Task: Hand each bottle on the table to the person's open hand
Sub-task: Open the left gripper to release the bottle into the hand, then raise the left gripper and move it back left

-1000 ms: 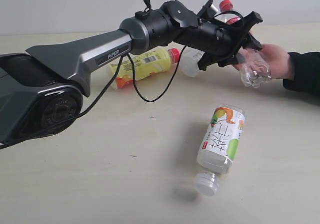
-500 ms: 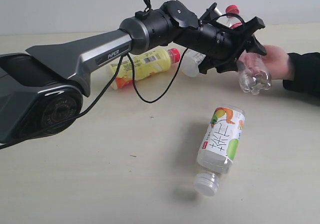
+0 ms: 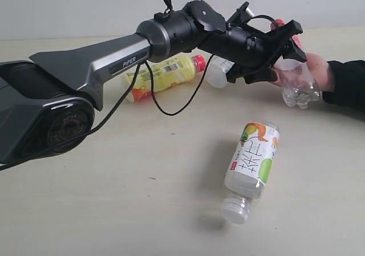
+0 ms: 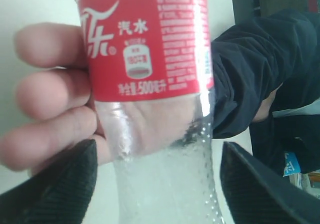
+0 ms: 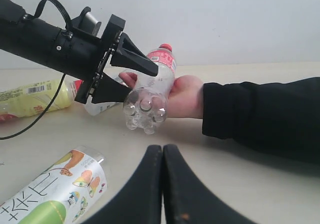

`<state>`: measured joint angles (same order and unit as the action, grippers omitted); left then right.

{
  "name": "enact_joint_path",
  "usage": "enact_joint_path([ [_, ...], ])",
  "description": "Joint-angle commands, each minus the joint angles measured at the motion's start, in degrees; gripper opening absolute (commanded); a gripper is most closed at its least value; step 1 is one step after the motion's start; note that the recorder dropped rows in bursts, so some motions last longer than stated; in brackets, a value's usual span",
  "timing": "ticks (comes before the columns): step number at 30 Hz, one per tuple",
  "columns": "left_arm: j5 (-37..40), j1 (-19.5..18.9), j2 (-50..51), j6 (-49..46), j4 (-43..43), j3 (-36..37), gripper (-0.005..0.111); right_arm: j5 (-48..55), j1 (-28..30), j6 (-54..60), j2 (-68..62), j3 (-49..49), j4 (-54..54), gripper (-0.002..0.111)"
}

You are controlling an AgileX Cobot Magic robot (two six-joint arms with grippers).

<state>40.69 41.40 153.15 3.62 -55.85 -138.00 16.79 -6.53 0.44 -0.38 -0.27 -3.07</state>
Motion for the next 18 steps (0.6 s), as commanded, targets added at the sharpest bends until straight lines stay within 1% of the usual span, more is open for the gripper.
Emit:
enact_joint_path([
  [1, 0.2, -0.3, -0.6, -0.3, -0.9, -0.6, 0.068, -0.6, 0.3, -0.1, 0.4, 0.3, 0.1, 0.000],
  [8, 3.5, -0.4, -3.6, -1.3, -1.0, -0.6, 0.068, -0.6, 0.3, -0.1, 0.4, 0.3, 0.1, 0.000],
  [12, 6.8, -1.0, -5.9, -1.5, 1.4, -0.6, 0.068, -0.6, 0.3, -0.1, 0.4, 0.3, 0.4, 0.000],
  [14, 10.5, -2.0, -7.6, -1.3, 3.7, -0.6, 0.068, -0.6, 0.3, -0.1, 0.4, 0.3, 0.4, 0.000],
  [17, 19.9, -4.3, -9.9, -1.5, 4.1, -0.6, 0.068, -0.6, 0.3, -0.1, 0.4, 0.3, 0.4, 0.000],
  [18, 21.2, -4.7, -10.3, -1.9, 4.3, -0.6, 0.067, -0.6, 0.3, -0.1, 0.4, 0.3, 0.4, 0.000],
])
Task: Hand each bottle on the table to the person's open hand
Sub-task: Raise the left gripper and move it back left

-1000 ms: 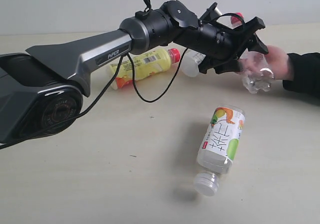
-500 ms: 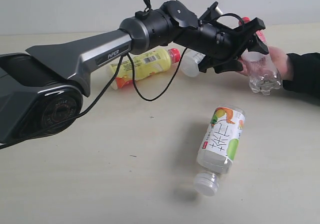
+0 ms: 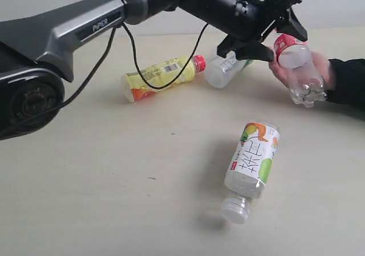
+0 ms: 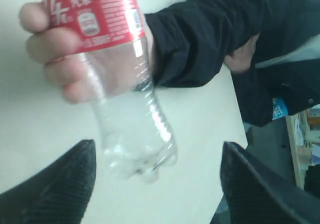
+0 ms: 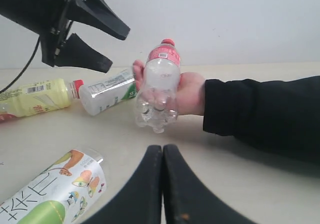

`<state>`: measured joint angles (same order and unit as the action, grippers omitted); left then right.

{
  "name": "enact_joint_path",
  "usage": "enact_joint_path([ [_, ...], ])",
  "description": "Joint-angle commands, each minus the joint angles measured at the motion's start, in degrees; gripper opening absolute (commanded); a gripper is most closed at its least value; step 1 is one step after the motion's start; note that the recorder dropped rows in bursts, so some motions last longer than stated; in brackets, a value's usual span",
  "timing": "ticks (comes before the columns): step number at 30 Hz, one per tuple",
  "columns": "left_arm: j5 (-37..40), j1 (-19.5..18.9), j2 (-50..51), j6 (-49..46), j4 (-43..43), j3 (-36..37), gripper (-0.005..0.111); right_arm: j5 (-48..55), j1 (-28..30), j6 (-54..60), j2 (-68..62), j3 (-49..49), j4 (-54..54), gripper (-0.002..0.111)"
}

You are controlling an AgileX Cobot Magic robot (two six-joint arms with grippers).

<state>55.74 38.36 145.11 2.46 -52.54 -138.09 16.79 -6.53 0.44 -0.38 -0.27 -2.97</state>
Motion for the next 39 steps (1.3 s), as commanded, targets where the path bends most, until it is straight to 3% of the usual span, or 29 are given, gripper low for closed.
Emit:
enact_joint_path([
  [1, 9.0, -2.4, -3.4, -1.1, 2.2, -0.5, 0.063, -0.6, 0.3, -0.1, 0.4, 0.3, 0.3, 0.000],
  [2, 10.1, -2.5, -3.8, -1.2, 3.7, -0.5, 0.058, -0.6, 0.3, -0.1, 0.4, 0.3, 0.3, 0.000],
  [4, 14.2, -2.7, -6.6, -2.5, 10.3, -0.5, 0.016, -0.6, 0.3, -0.1, 0.4, 0.3, 0.3, 0.000],
  [5, 14.2, -2.7, -7.2, -2.5, 12.4, -0.5, 0.003, -0.6, 0.3, -0.1, 0.4, 0.3, 0.3, 0.000],
  [6, 14.2, -2.7, -8.4, -4.0, 14.8, -0.5, 0.001, -0.6, 0.3, -0.1, 0.4, 0.3, 0.3, 0.000],
  [9, 14.2, -2.2, -12.6, -8.3, 16.7, 3.3, 0.001, -0.6, 0.3, -0.1, 0.4, 0.3, 0.3, 0.000],
  [18, 14.2, -2.1, -27.1, -15.9, 26.9, 25.1, 0.001, -0.6, 0.3, -0.1, 0.4, 0.3, 0.2, 0.000],
  [24, 7.3, -4.6, -34.9, -17.4, 35.5, 39.3, 0.001, -0.6, 0.3, -0.1, 0.4, 0.3, 0.2, 0.000],
  [34, 6.0, -11.1, -36.4, -17.9, 41.8, 43.7, 0.001, -0.6, 0.3, -0.1, 0.4, 0.3, 0.2, 0.000],
  [39, 4.3, -11.1, -34.4, -22.1, 54.0, 38.9, 0.001, -0.6, 0.3, -0.1, 0.4, 0.3, 0.2, 0.000],
])
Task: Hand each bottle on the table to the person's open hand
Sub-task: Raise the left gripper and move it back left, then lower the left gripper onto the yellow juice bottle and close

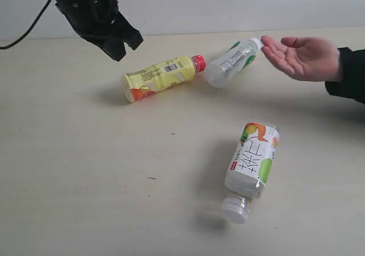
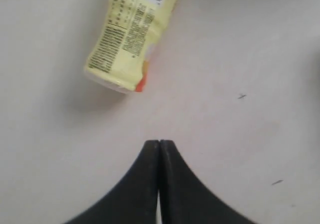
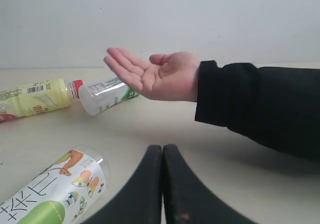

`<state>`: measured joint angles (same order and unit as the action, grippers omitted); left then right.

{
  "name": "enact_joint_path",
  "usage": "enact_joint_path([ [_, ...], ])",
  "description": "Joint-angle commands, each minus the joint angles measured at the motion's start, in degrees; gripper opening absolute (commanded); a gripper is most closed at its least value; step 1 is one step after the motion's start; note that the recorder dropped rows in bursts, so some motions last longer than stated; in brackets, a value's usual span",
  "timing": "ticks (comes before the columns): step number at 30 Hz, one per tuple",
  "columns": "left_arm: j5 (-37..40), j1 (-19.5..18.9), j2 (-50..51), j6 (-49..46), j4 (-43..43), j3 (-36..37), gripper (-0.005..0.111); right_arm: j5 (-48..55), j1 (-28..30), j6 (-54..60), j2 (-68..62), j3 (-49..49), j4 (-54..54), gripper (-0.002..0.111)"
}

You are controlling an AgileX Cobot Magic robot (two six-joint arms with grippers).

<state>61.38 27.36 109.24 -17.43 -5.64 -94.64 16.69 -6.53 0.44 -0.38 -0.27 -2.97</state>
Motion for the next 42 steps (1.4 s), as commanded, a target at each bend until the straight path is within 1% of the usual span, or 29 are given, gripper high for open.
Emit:
enact_joint_path([
  [1, -1.1, -0.1, 2.1, -2.2, 7.5, -6.0, 0.001, -0.5, 0.3, -0.1, 0.4, 0.3, 0.2, 0.000],
  [2, -0.7, -0.1, 4.3, -2.2, 8.2, -10.0, 0.001, -0.5, 0.3, -0.1, 0.4, 0.3, 0.2, 0.000],
  [5, 0.4, 0.0, 9.6, -3.0, 8.4, -18.1, 0.002, -0.5, 0.3, -0.1, 0.4, 0.3, 0.2, 0.000],
  [6, 2.3, 0.1, 12.5, -4.3, 8.1, -21.6, 0.007, -0.5, 0.3, -0.1, 0.4, 0.3, 0.2, 0.000],
  [7, 4.3, 0.1, 15.0, -5.2, 8.1, -25.0, 0.014, -0.5, 0.3, -0.1, 0.4, 0.3, 0.2, 0.000],
  [8, 5.2, 0.1, 16.2, -6.4, 8.1, -26.2, 0.019, -0.5, 0.3, -0.1, 0.4, 0.3, 0.2, 0.000],
  [9, 6.6, 0.1, 18.0, -9.9, 7.3, -28.1, 0.032, -0.5, 0.3, -0.1, 0.4, 0.3, 0.2, 0.000],
  [10, 7.2, 0.1, 18.8, -12.6, 6.2, -28.6, 0.041, -0.5, 0.3, -0.1, 0.4, 0.3, 0.2, 0.000],
  [11, 7.7, 0.1, 19.9, -17.2, 4.1, -28.6, 0.058, -0.5, 0.3, -0.1, 0.4, 0.3, 0.2, 0.000],
  [12, 7.7, 0.1, 20.3, -18.7, 3.6, -28.6, 0.067, -0.5, 0.3, -0.1, 0.4, 0.3, 0.2, 0.000],
  [13, 7.2, 0.2, 20.8, -18.8, 3.6, -28.6, 0.083, -0.4, 0.3, -0.1, 0.4, 0.3, 0.2, 0.000],
  [15, 6.5, 0.2, 21.4, -18.8, 3.6, -28.6, 0.089, -0.4, 0.3, -0.1, 0.4, 0.3, 0.2, 0.000],
  [17, 6.0, 0.2, 22.0, -18.8, 3.6, -28.6, 0.091, -0.4, 0.3, -0.1, 0.4, 0.3, 0.2, 0.000],
  [24, 5.2, 0.2, 24.7, -20.2, 3.6, -28.6, 0.091, -0.4, 0.3, -0.1, 0.4, 0.3, 0.2, 0.000],
  [28, 5.0, 0.2, 26.1, -21.8, 1.6, -28.6, 0.091, -0.4, 0.3, -0.1, 0.4, 0.3, 0.2, 0.000],
  [42, -0.5, 0.1, 30.4, -22.4, 2.2, -28.6, 0.091, -0.4, 0.3, -0.1, 0.4, 0.3, 0.2, 0.000],
])
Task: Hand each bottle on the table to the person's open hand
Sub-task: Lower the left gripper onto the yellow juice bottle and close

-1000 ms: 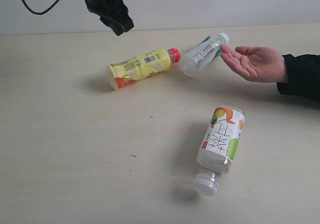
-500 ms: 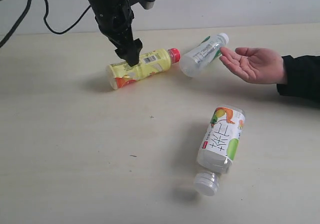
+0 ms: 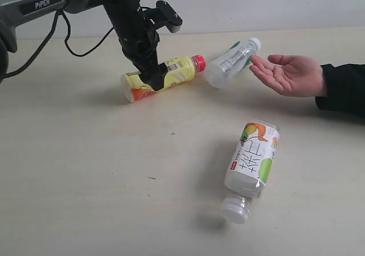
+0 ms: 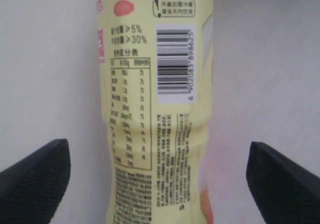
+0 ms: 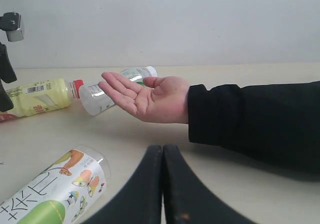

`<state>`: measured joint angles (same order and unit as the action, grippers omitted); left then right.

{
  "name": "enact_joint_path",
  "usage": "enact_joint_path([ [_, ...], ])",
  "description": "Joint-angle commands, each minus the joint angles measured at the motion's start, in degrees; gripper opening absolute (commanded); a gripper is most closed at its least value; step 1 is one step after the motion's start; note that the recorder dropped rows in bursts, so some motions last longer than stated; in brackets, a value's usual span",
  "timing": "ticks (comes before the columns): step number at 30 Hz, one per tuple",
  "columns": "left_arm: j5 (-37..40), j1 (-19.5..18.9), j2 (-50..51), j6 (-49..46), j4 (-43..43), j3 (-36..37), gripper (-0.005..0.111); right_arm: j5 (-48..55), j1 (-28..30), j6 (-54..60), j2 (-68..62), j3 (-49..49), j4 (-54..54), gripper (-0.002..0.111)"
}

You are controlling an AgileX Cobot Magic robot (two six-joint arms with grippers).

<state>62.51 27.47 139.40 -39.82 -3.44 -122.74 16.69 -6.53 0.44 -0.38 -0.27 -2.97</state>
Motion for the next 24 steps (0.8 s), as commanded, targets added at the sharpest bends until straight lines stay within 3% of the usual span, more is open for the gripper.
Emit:
enact_joint_path([
  [1, -1.8, -0.1, 0.3, 0.1, 0.1, -0.5, 0.091, -0.4, 0.3, -0.1, 0.4, 0.3, 0.2, 0.000],
  [24, -2.1, -0.2, 3.1, 1.7, 2.2, -0.5, 0.090, -0.4, 0.3, -0.1, 0.4, 0.3, 0.2, 0.000],
])
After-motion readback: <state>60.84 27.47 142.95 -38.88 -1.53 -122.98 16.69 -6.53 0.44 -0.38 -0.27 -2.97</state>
